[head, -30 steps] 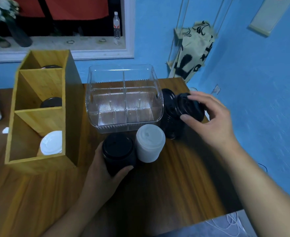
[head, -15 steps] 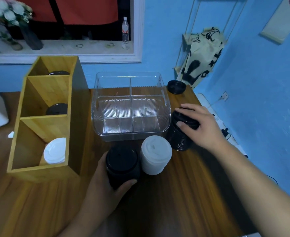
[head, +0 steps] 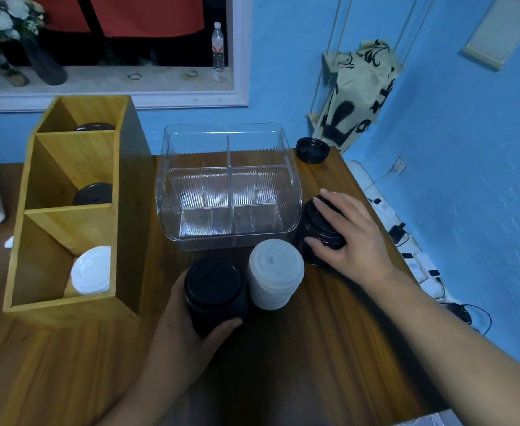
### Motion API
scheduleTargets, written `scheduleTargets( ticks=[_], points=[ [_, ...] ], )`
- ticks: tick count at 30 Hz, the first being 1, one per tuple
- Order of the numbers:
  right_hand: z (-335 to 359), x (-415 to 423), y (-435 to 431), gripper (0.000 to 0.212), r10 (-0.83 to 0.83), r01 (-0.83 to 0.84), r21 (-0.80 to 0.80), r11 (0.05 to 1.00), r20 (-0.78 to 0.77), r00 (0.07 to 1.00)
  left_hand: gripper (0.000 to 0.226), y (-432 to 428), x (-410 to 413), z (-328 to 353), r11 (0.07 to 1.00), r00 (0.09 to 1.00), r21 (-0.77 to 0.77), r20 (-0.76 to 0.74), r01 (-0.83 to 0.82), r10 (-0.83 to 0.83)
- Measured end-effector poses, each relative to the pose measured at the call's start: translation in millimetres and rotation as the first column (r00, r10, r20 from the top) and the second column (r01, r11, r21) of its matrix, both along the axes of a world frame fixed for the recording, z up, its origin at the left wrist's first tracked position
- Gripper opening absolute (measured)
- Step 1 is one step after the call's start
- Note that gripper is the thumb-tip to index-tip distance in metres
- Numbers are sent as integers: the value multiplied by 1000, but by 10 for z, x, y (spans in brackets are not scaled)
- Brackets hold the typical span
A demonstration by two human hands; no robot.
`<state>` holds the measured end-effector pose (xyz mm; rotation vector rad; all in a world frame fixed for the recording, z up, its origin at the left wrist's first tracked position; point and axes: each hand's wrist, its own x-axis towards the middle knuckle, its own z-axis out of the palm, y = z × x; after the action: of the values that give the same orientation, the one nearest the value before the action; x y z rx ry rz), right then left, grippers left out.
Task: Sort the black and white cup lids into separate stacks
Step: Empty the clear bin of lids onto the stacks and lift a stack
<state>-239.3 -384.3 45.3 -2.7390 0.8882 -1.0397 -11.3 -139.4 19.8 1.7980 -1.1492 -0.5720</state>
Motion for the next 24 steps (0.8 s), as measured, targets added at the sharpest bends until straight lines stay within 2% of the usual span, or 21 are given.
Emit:
scheduleTargets(
  ticks=[3, 9, 19, 24],
  points=[
    [-11, -7, 21, 66, -11, 11, 9, 1000, 0, 1000, 99, -5, 1, 2, 1000, 1000, 7, 14, 6, -7],
    [81, -103, 282, 82, -77, 91, 147, 985, -100, 992, 97, -6, 14, 0, 999, 999, -24, 25, -21, 22],
    [41, 162, 1063, 81, -288, 301, 144, 943, -104, 952, 104, 15, 99, -41, 995, 996, -39, -23, -90, 89],
    [109, 240, 1275, 83, -261, 286, 166, 944, -159, 952, 104, 118, 181, -21, 993, 992, -9, -51, -114, 113]
  ],
)
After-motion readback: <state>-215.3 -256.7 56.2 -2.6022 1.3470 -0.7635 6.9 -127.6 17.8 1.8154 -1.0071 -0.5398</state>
